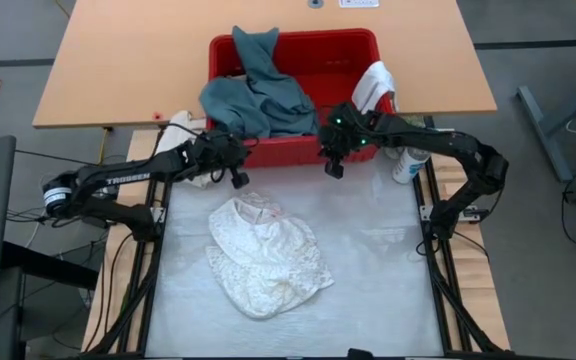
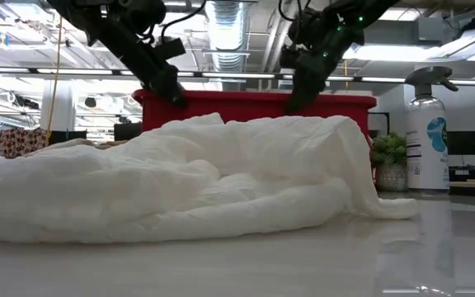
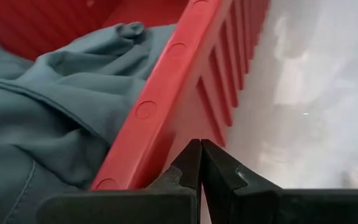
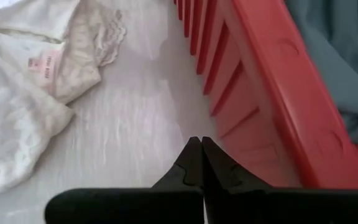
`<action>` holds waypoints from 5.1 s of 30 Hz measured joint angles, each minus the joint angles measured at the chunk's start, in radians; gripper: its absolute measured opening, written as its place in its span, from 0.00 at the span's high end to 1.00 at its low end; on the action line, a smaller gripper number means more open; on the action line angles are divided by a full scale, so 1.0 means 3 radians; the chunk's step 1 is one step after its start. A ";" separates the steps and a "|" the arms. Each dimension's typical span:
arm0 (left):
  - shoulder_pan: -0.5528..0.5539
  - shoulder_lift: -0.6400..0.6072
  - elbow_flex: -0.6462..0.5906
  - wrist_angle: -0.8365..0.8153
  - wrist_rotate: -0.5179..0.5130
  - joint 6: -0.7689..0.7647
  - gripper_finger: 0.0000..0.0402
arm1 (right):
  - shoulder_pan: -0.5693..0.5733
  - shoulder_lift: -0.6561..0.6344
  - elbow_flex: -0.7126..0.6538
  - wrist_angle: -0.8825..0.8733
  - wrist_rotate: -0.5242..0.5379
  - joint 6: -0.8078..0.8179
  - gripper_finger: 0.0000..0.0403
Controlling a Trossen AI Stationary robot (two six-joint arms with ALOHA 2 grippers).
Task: Fold Laundry from Bin
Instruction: Move the red organizer bin to the other table, then fold the white shirt
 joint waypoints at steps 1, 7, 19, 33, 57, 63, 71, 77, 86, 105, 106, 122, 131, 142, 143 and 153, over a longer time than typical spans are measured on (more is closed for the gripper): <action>0.0034 0.0002 -0.0001 0.0032 -0.0019 0.0011 1.00 | -0.0017 0.0000 0.0000 0.0001 -0.0001 -0.0010 0.96; 0.0210 0.0008 -0.0007 0.0159 -0.0018 0.0038 1.00 | -0.0147 -0.0001 0.0004 0.0028 -0.0029 -0.0064 0.96; 0.0277 0.0008 0.0116 0.0212 -0.0040 -0.0087 1.00 | -0.0245 0.0001 0.0123 -0.0027 -0.0024 -0.0084 0.95; 0.0163 -0.0007 0.1214 -0.0351 0.1196 -0.0695 0.83 | -0.0181 0.0001 0.1347 -0.1369 -0.0873 -0.0176 0.86; -0.1268 -0.0336 0.4010 -0.2420 0.1166 -0.0712 0.48 | 0.0831 -0.0344 0.3329 -0.3210 -0.1490 0.0138 0.36; -0.1357 -0.0749 0.3980 -0.2731 0.0682 -0.0731 0.48 | 0.0587 -0.0992 0.3179 -0.3145 -0.1085 0.0263 0.39; -0.1355 -0.0965 0.3974 -0.3235 0.0483 -0.0846 0.48 | 0.0179 -0.1745 0.3179 -0.2790 -0.0878 0.0468 0.41; -0.1355 -0.1090 0.3551 -0.3207 0.0481 -0.0810 0.48 | -0.0025 -0.2218 0.2897 -0.2568 -0.0757 0.0691 0.41; -0.1355 -0.1623 0.2314 -0.1852 0.0545 -0.0847 0.48 | -0.0167 -0.2875 0.1663 -0.1779 -0.0739 0.0816 0.41; -0.1355 -0.1995 0.0662 -0.0257 0.0547 -0.1399 0.48 | -0.0135 -0.3388 -0.0648 0.0231 -0.1101 0.1580 0.41; -0.1355 -0.1992 0.0644 -0.0238 0.0545 -0.1404 0.48 | -0.0135 -0.3376 -0.0682 0.0313 -0.1103 0.1607 0.41; -0.1355 -0.2014 0.0487 -0.0176 0.0530 -0.1357 0.48 | -0.0134 -0.3379 -0.0801 0.0591 -0.1205 0.1685 0.41; -0.1355 -0.2038 0.0488 -0.0189 0.0532 -0.1252 0.48 | -0.0134 -0.3375 -0.0801 0.0589 -0.1268 0.1563 0.41; -0.1354 -0.1473 0.0489 -0.0537 0.0563 -0.1544 0.48 | -0.0131 -0.3144 -0.1171 0.0856 -0.1265 0.1958 0.41; -0.1355 -0.1391 0.0488 -0.0530 0.0612 -0.1544 0.48 | -0.0115 -0.3090 -0.1253 0.0913 -0.1270 0.2017 0.41; -0.1354 -0.1046 0.0490 -0.0463 0.0671 -0.1602 0.48 | 0.0416 -0.2300 -0.1563 0.1715 -0.1432 0.2160 0.41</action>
